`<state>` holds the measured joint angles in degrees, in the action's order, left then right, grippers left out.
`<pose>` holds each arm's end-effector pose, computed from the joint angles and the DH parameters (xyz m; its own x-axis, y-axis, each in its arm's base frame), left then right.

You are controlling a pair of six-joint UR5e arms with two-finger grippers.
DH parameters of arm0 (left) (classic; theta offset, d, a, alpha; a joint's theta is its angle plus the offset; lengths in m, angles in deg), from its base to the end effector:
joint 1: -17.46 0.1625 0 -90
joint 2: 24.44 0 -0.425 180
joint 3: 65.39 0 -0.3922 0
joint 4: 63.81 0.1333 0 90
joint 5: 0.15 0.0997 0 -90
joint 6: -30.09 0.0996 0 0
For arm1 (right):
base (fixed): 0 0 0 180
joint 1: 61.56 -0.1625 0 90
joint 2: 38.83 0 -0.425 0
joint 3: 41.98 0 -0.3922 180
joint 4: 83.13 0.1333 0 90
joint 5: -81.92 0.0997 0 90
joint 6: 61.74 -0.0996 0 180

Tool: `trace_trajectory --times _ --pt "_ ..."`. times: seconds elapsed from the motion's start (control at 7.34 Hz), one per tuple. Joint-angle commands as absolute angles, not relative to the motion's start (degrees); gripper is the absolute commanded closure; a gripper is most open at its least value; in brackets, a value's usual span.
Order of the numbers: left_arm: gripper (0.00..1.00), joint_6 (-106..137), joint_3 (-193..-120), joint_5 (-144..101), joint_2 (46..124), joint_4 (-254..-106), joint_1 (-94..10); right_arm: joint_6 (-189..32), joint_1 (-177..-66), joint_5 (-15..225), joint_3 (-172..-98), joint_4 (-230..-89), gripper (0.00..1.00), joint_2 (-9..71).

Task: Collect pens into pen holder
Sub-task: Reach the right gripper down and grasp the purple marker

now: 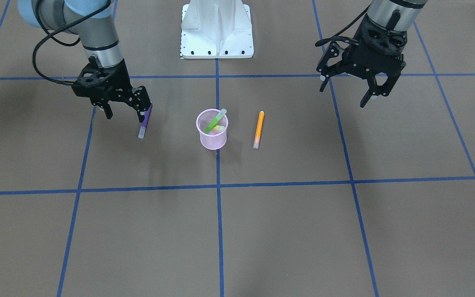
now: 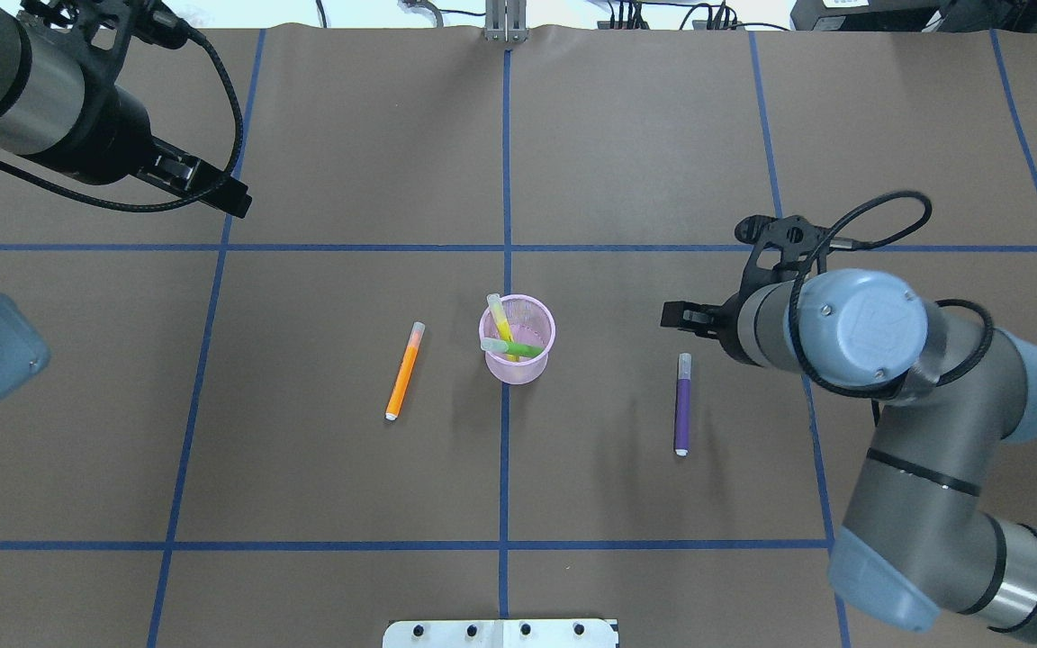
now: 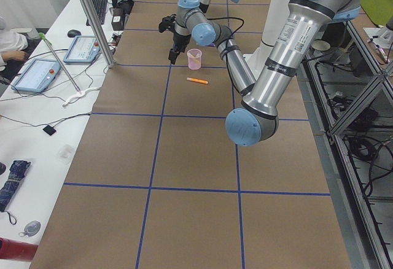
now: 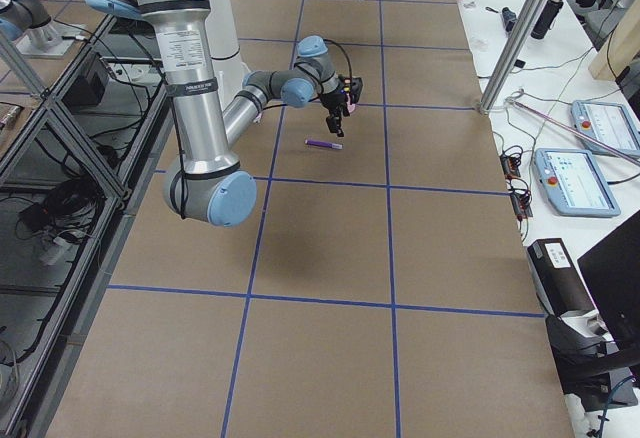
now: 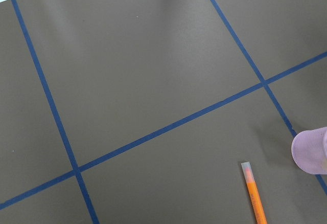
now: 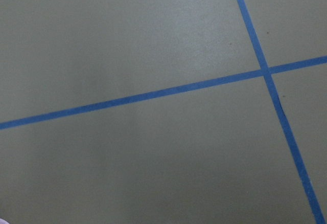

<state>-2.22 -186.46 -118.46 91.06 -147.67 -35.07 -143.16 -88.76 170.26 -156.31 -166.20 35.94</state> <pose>0.2542 -0.4731 0.1978 0.6097 0.4276 -0.6673 -0.0729 0.8687 0.4900 -0.4313 -0.3748 0.3190 0.6764 0.1800 0.7142 -0.3789 0.9165 0.1279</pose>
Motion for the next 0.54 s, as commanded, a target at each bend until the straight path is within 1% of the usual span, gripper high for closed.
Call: trace_trajectory --times 0.0,0.41 --pt "0.0 -2.7 -186.9 -118.3 91.0 -147.7 -35.1 -143.7 -84.1 166.5 -151.1 -166.1 0.17 34.0" --pt "0.0 -2.7 -186.9 -115.6 91.0 -147.7 -35.0 -143.7 -83.2 166.5 -149.1 -166.0 0.42 33.5"
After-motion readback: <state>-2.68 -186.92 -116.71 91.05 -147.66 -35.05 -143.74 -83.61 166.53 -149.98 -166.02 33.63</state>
